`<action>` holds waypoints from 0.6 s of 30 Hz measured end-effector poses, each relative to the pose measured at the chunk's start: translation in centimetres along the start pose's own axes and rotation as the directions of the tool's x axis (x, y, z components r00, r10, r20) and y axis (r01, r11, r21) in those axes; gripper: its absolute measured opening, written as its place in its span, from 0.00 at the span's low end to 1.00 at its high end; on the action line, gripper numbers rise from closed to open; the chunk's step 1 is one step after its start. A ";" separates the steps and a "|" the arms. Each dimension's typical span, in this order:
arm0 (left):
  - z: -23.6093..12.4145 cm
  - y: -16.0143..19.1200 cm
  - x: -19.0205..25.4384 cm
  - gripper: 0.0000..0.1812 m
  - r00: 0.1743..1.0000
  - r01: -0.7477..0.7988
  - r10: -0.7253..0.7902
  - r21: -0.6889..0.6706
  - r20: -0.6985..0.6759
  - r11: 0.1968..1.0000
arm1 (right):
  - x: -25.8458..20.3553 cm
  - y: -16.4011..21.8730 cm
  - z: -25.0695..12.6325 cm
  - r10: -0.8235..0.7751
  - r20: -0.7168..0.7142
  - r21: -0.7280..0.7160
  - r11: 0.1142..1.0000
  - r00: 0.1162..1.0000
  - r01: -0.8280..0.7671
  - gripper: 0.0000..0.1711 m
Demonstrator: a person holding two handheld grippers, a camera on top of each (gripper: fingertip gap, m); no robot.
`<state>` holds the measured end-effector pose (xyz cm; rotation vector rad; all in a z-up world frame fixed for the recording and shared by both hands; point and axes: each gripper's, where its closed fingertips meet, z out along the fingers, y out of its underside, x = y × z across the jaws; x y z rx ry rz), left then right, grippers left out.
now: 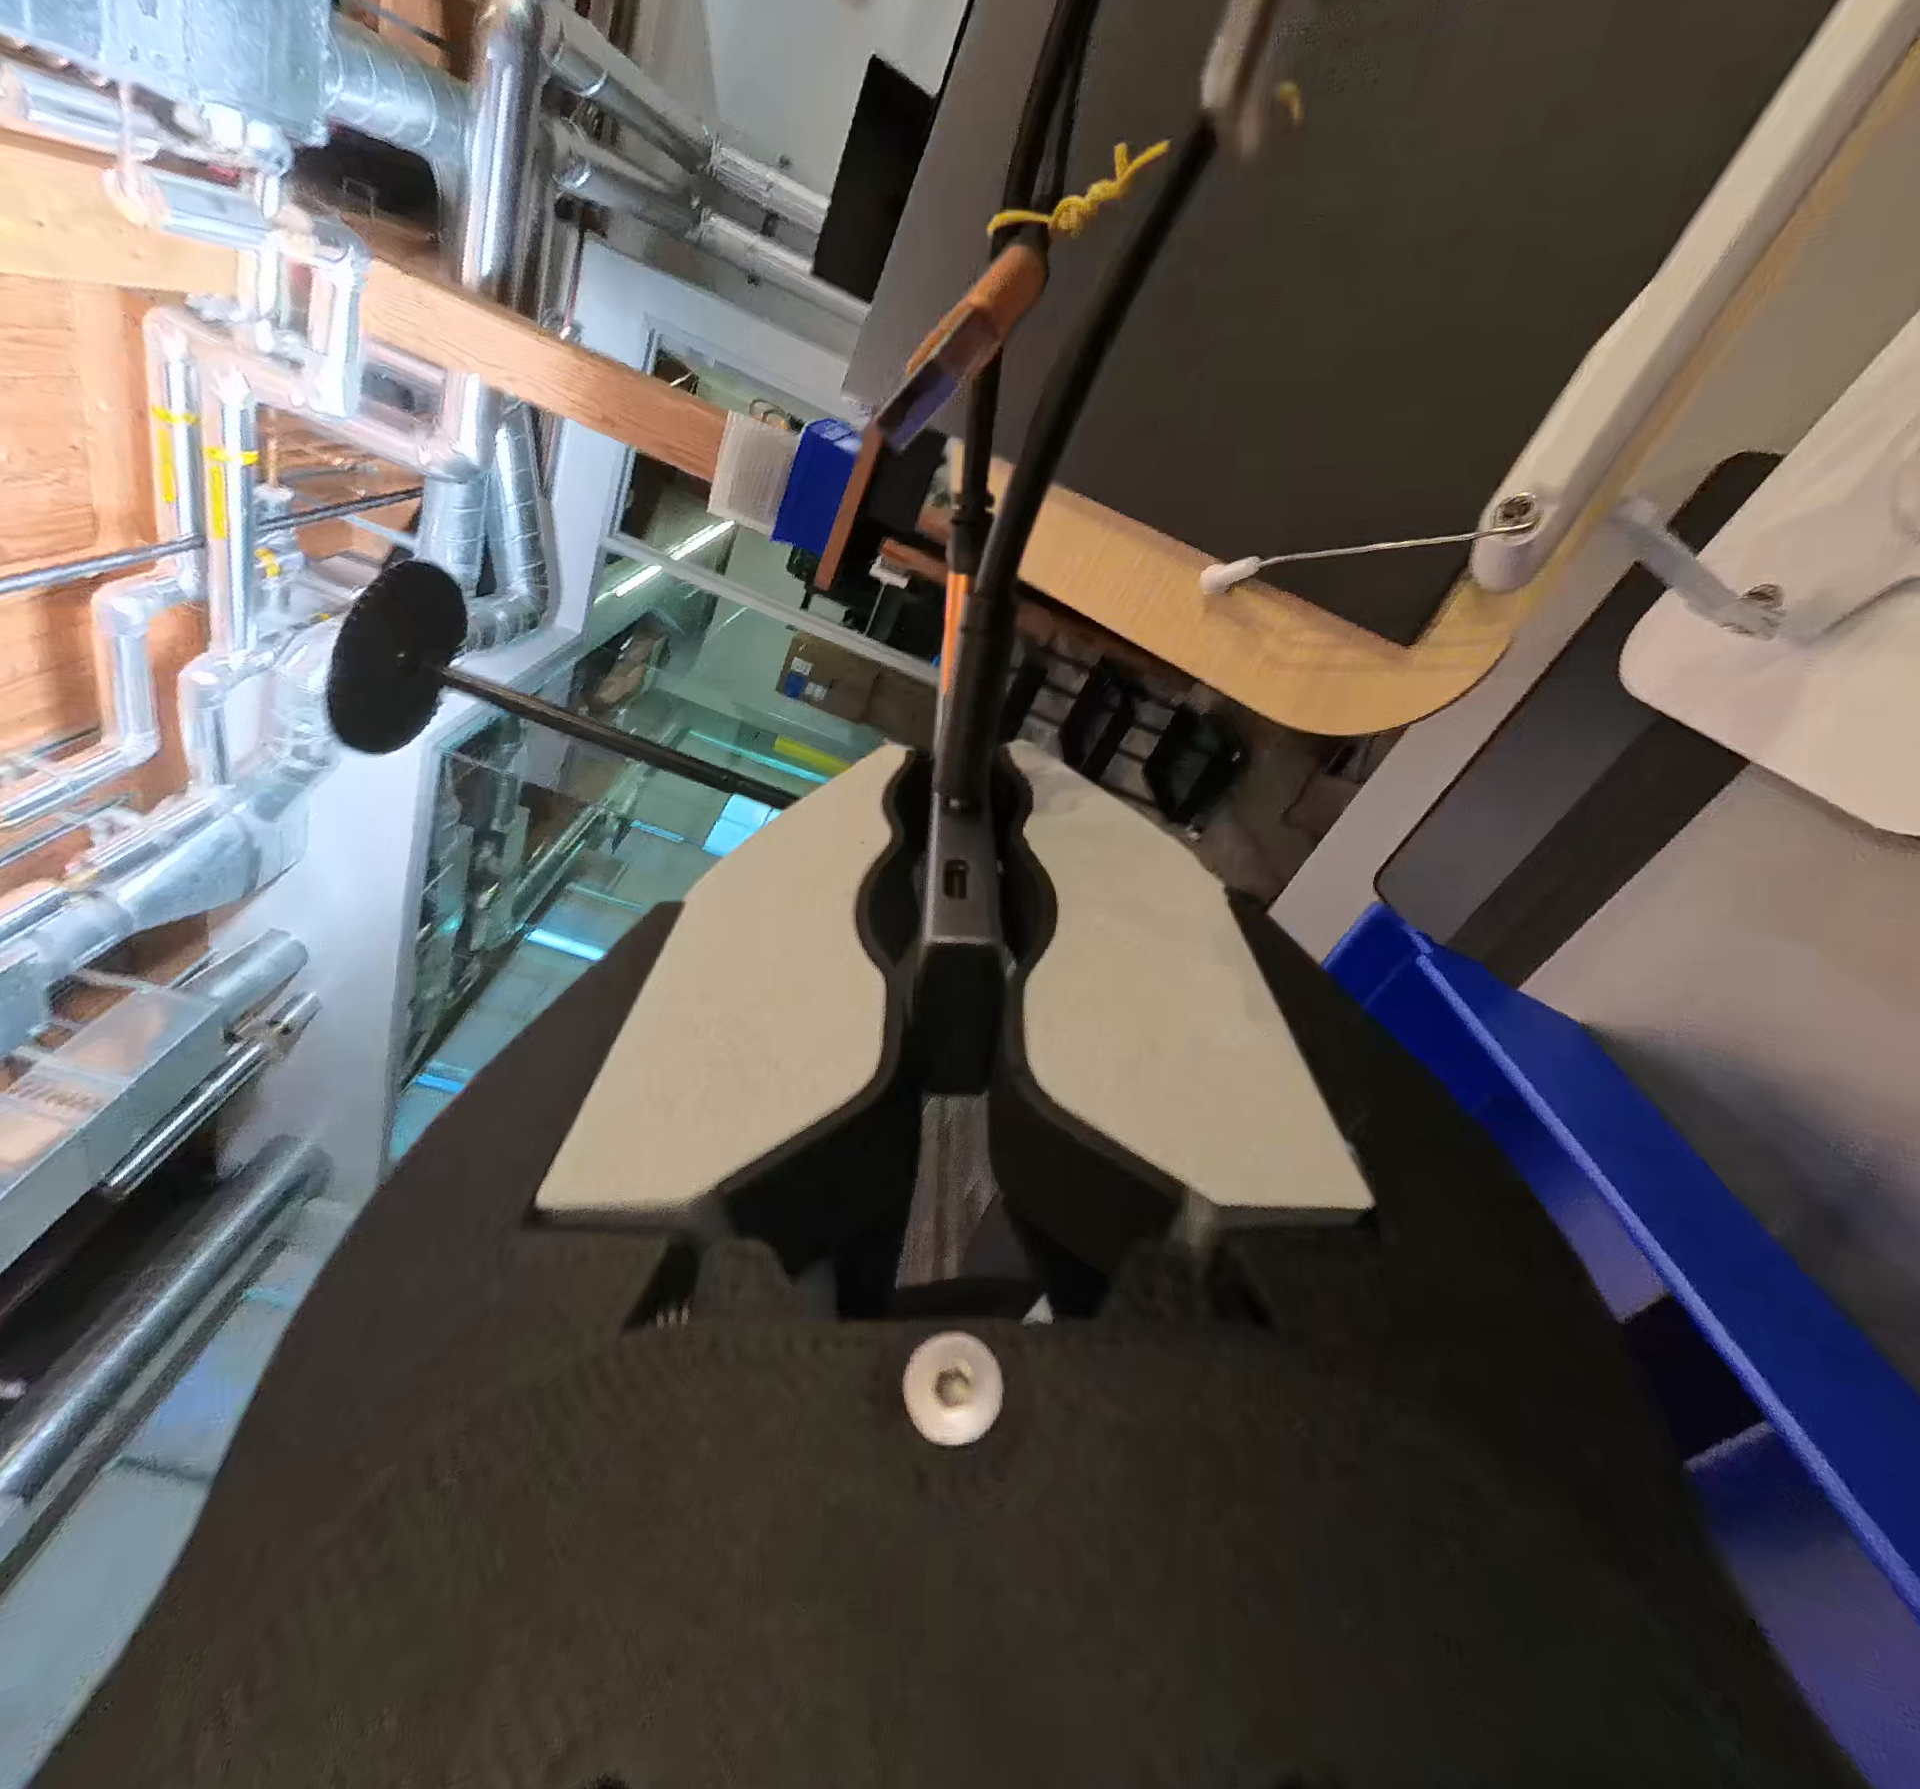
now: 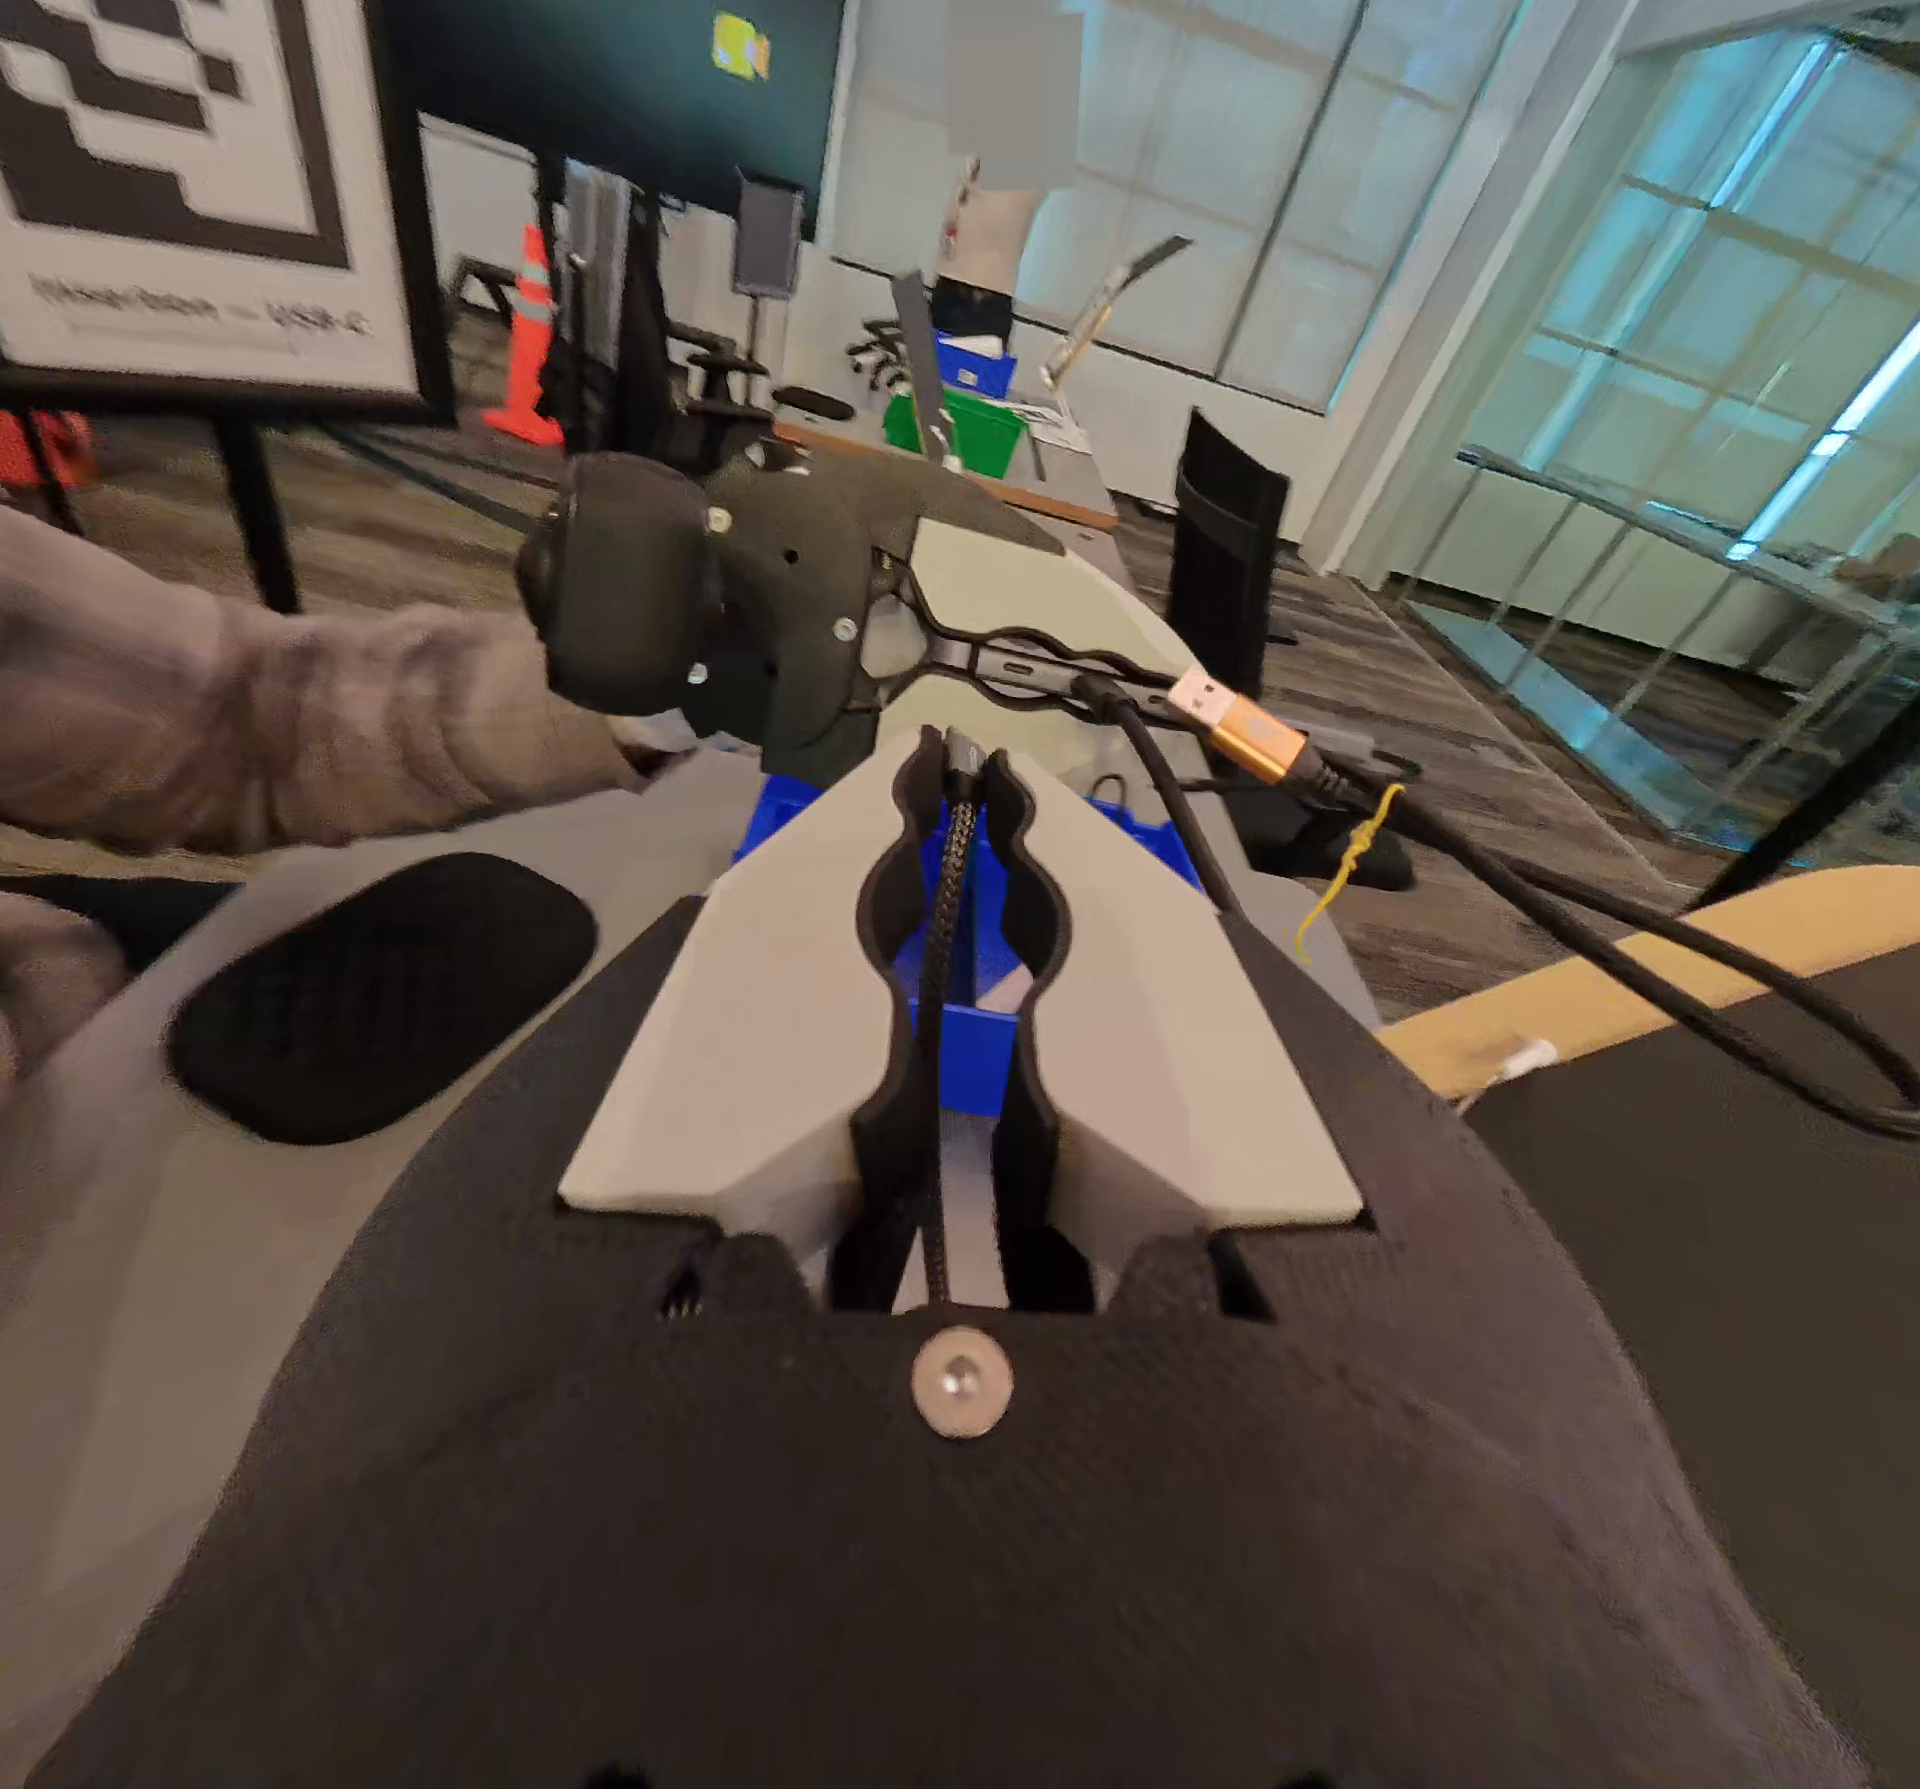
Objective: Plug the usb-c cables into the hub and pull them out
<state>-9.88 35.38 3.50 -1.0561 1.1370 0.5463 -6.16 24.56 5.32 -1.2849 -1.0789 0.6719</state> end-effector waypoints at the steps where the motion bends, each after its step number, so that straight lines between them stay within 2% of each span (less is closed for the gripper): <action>1: -0.1 0.0 0.0 0.06 1.000 0.012 -0.012 0.004 -0.002 1.000 | -0.1 -0.2 -0.4 0.028 0.018 0.014 1.000 0.999 -0.028 0.03; 4: 0.1 0.0 -0.5 0.07 0.998 0.067 -0.067 -0.008 0.009 0.998 | -0.2 -1.1 -1.6 0.118 0.090 0.089 0.988 0.989 -0.126 0.03; 9: 1.2 1.6 0.1 0.07 0.991 0.129 -0.130 -0.055 -0.019 0.990 | 0.5 -1.3 -2.6 0.180 0.123 0.150 0.969 0.976 -0.197 0.03; 12: 1.6 2.6 1.2 0.07 0.986 0.161 -0.164 -0.079 -0.039 0.984 | 0.8 -2.3 -3.7 0.186 0.156 0.234 0.947 0.970 -0.220 0.04; 18: 2.5 4.8 2.6 0.07 0.968 0.233 -0.243 -0.124 -0.070 0.964 | 1.1 -3.2 -6.3 0.158 0.137 0.273 0.943 0.978 -0.191 0.03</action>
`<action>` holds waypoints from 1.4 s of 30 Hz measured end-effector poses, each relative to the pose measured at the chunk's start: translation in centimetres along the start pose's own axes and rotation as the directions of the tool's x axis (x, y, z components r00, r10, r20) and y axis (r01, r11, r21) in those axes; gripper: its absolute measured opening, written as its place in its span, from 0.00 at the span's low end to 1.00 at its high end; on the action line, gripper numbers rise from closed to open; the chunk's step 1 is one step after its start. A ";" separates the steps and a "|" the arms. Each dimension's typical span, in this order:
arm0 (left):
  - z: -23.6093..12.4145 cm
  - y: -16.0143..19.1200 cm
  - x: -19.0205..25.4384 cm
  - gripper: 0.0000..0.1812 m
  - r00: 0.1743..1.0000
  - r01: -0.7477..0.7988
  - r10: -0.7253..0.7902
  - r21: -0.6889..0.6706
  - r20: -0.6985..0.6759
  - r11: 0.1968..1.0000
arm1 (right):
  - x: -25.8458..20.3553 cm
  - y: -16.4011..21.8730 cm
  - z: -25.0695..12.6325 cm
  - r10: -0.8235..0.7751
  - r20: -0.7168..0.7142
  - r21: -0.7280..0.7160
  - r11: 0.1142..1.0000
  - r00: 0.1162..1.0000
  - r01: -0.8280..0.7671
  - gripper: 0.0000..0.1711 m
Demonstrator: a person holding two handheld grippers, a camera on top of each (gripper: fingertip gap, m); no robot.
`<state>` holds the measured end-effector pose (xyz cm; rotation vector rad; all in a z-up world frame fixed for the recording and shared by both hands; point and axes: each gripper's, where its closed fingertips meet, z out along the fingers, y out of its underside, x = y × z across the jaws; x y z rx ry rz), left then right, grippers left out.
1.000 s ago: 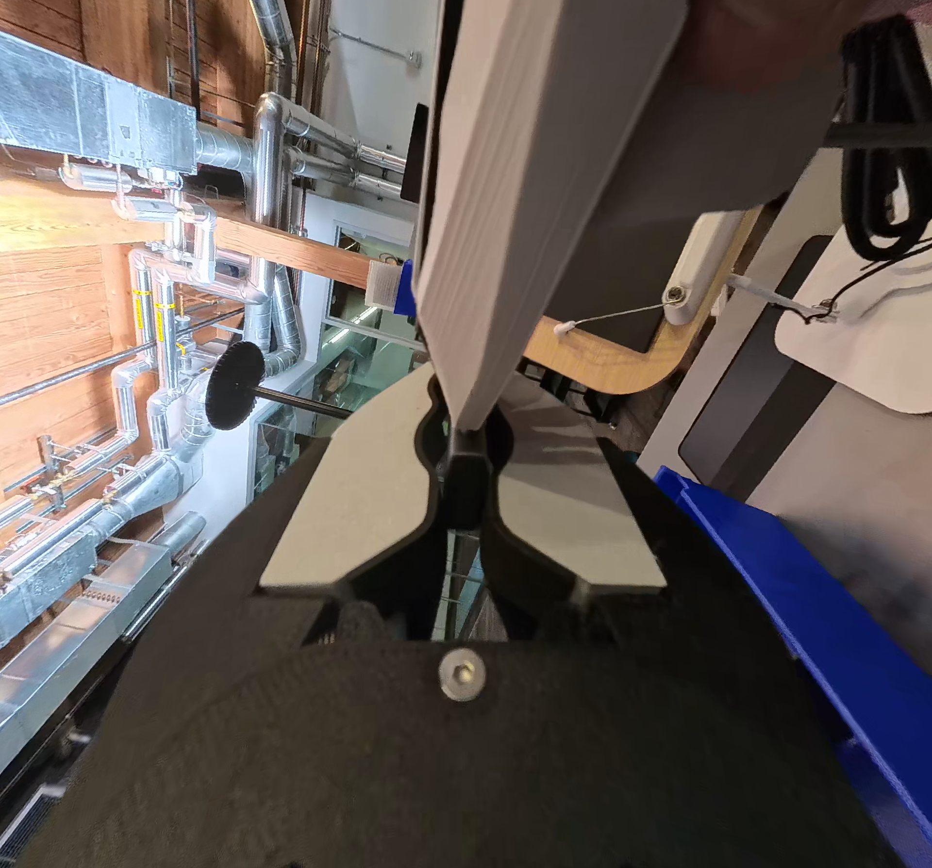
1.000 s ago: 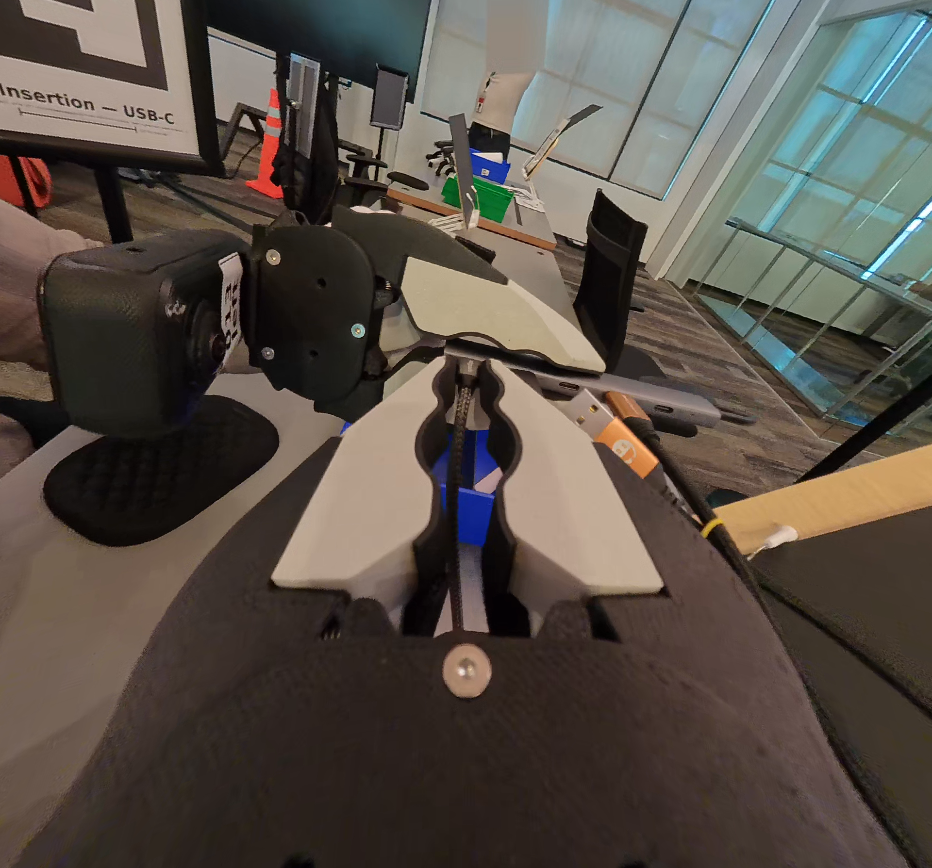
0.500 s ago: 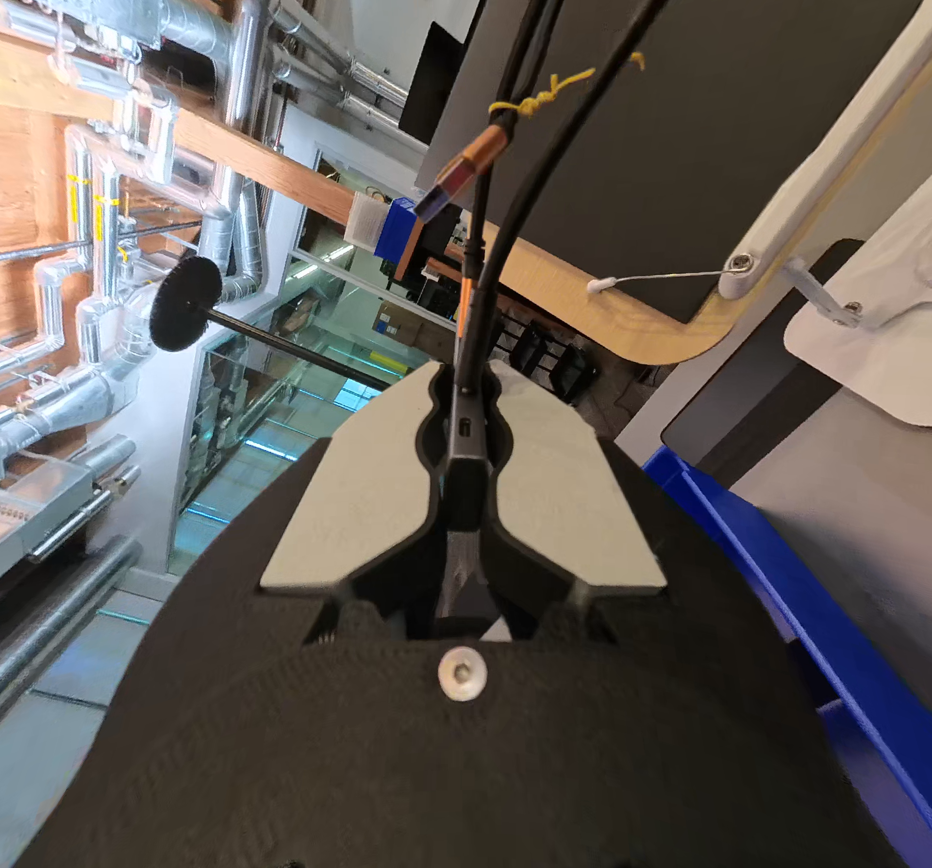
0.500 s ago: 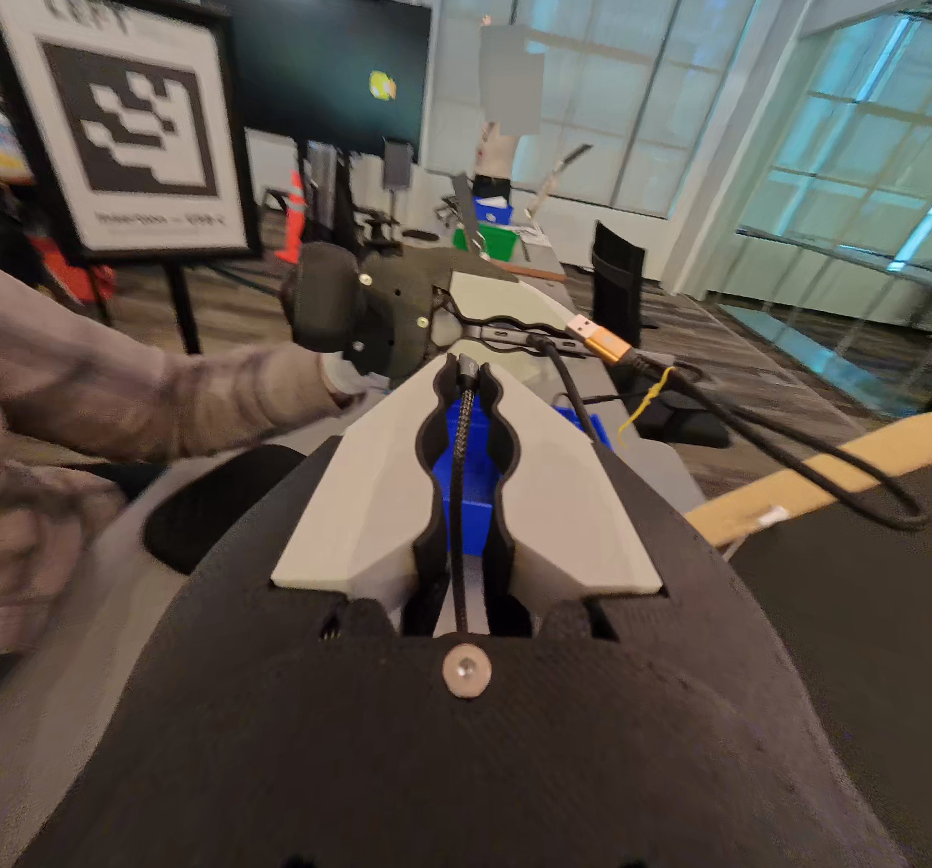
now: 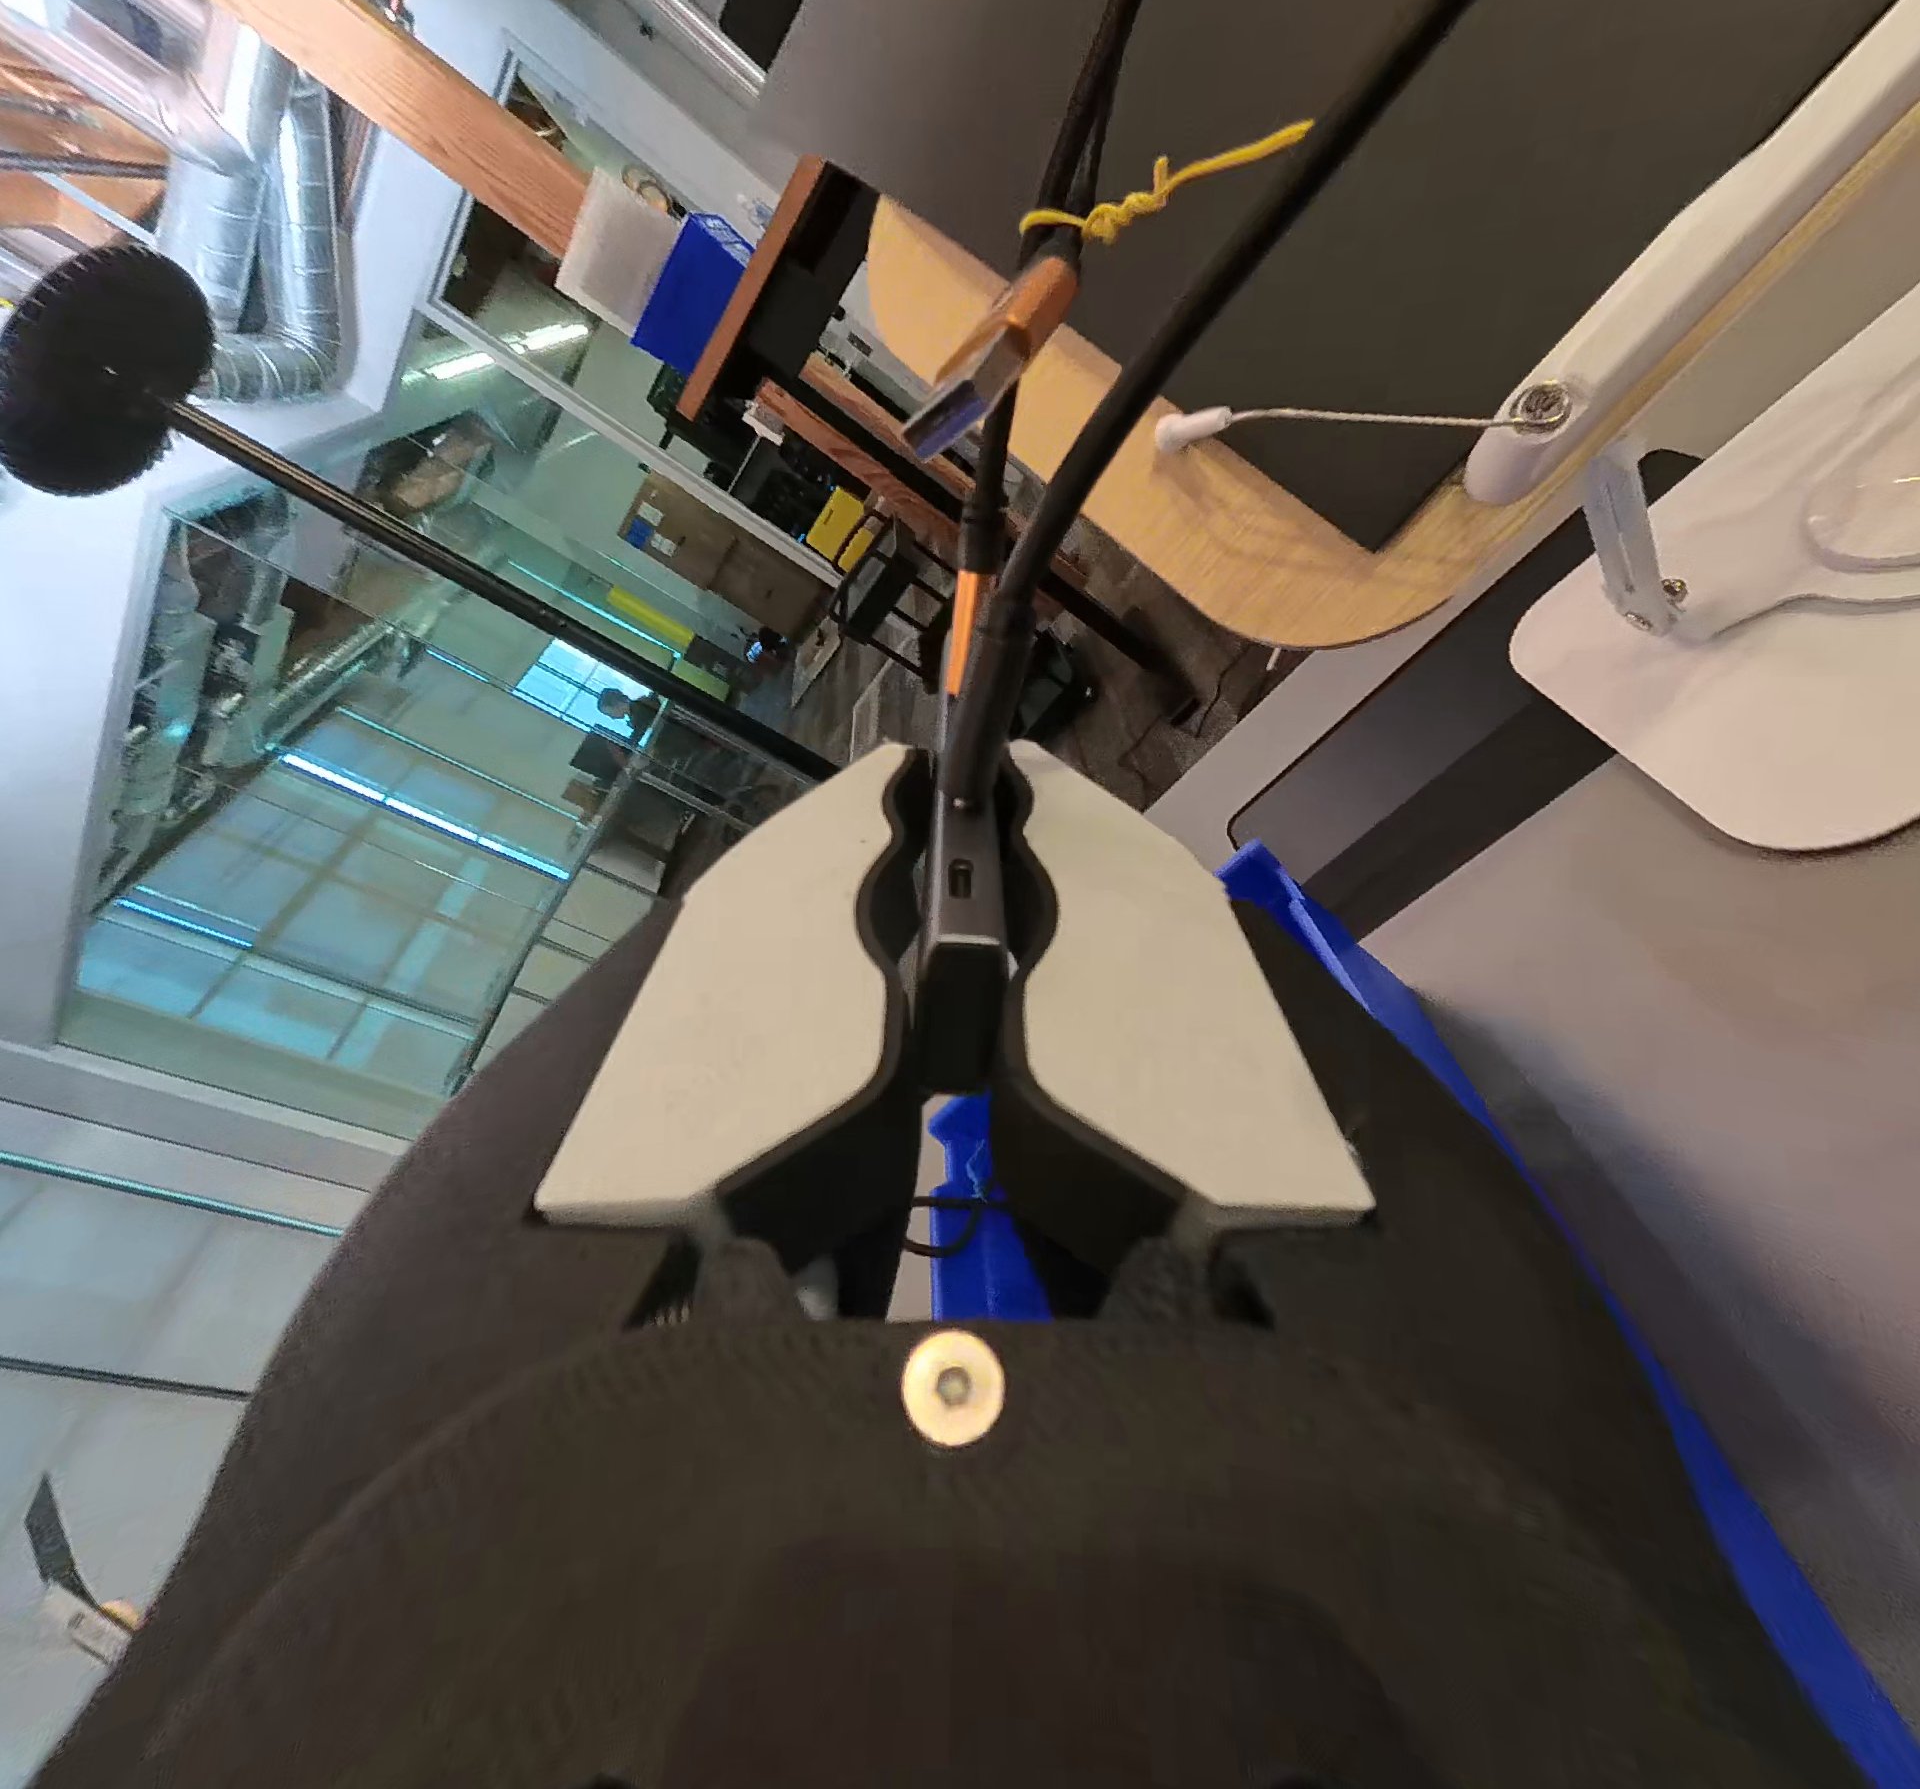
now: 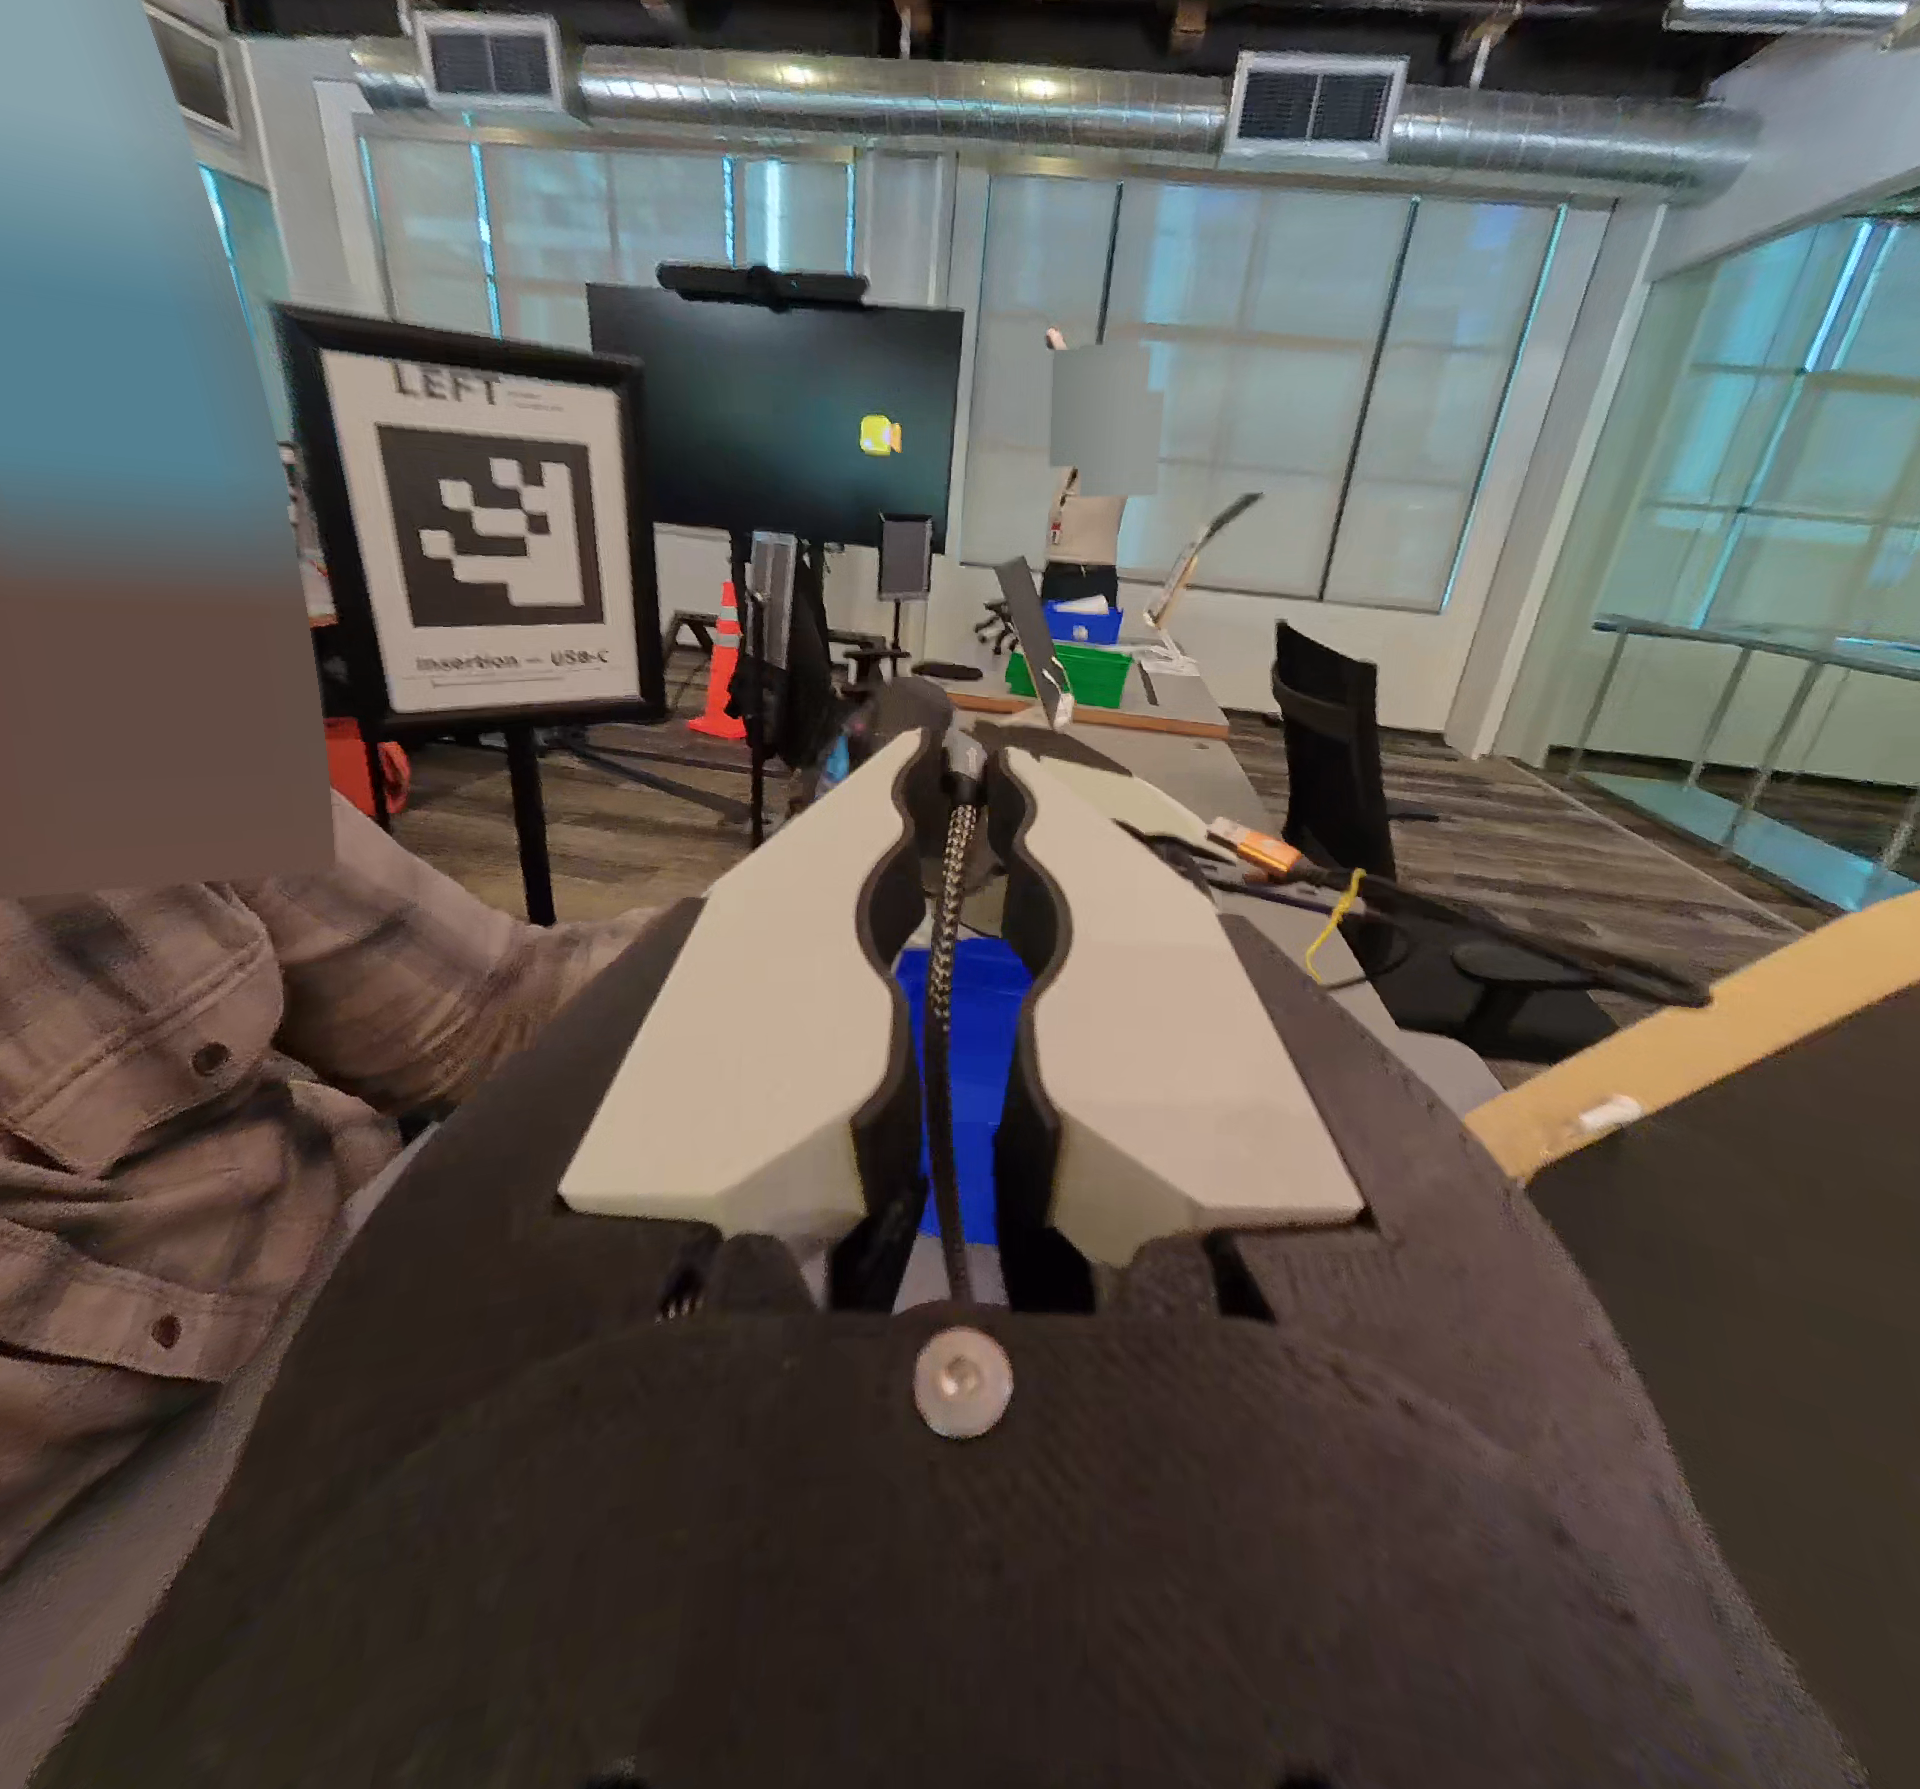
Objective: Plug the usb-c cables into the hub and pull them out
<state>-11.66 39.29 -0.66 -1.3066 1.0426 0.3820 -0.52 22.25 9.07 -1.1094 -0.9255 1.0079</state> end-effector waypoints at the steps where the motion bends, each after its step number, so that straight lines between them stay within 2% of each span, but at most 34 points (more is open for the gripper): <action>1: 0.2 0.2 0.0 0.07 1.000 0.016 -0.016 -0.007 -0.004 1.000 | -0.4 -0.6 -0.4 0.010 0.020 0.031 0.999 1.000 -0.010 0.03; 7: 0.7 2.0 -2.5 0.07 0.990 0.138 -0.138 -0.037 -0.008 0.990 | 0.1 -0.9 -2.8 -0.010 -0.028 0.006 1.000 1.000 0.010 0.03; 9: 0.5 1.3 -3.2 0.07 0.994 0.112 -0.113 -0.019 -0.003 0.993 | 0.0 -0.5 -3.4 -0.003 -0.021 -0.020 1.000 1.000 0.002 0.03; 14: -0.1 -1.1 -4.1 0.06 0.991 0.133 -0.133 0.039 -0.003 0.990 | 1.9 2.9 -5.6 -0.041 -0.144 -0.230 0.973 0.989 0.007 0.03; 16: -0.2 -1.5 -4.0 0.06 0.992 0.126 -0.126 0.042 0.000 0.991 | 1.9 3.9 -6.5 -0.035 -0.124 -0.257 0.966 0.992 0.002 0.04; 18: -0.2 -1.9 -3.4 0.06 0.992 0.124 -0.123 0.050 -0.014 0.991 | 2.2 6.2 -6.9 -0.010 -0.110 -0.328 0.944 0.994 -0.027 0.04; 22: 0.0 -2.3 -2.6 0.06 0.990 0.137 -0.135 0.054 -0.034 0.989 | 2.8 12.6 -6.3 -0.026 -0.075 -0.566 0.824 0.997 -0.021 0.04; 25: -0.1 -2.6 -2.1 0.06 0.991 0.132 -0.130 0.059 -0.044 0.989 | 1.8 16.0 -5.1 0.005 0.032 -0.644 0.765 0.999 0.017 0.04; 27: 0.0 -2.6 -1.9 0.06 0.991 0.126 -0.124 0.056 -0.042 0.990 | 1.9 18.0 -4.7 0.020 0.051 -0.685 0.728 0.998 0.020 0.04; 29: 0.0 -2.7 -1.7 0.06 0.992 0.124 -0.121 0.061 -0.047 0.990 | 2.0 18.0 -4.0 0.030 0.063 -0.664 0.748 0.998 0.019 0.04; 33: -0.2 -2.7 -2.0 0.06 0.990 0.135 -0.132 0.071 -0.049 0.988 | 2.2 15.6 -4.0 -0.027 0.039 -0.609 0.792 0.999 0.045 0.04; 36: -0.4 -3.0 -2.0 0.06 0.989 0.143 -0.138 0.083 -0.058 0.986 | 1.5 16.2 -4.6 0.027 0.055 -0.624 0.782 0.998 0.013 0.04; 42: -0.4 -3.6 -1.0 0.06 0.991 0.117 -0.111 0.091 -0.072 0.989 | -0.7 23.7 -6.3 0.301 0.057 -0.828 0.547 0.952 -0.123 0.04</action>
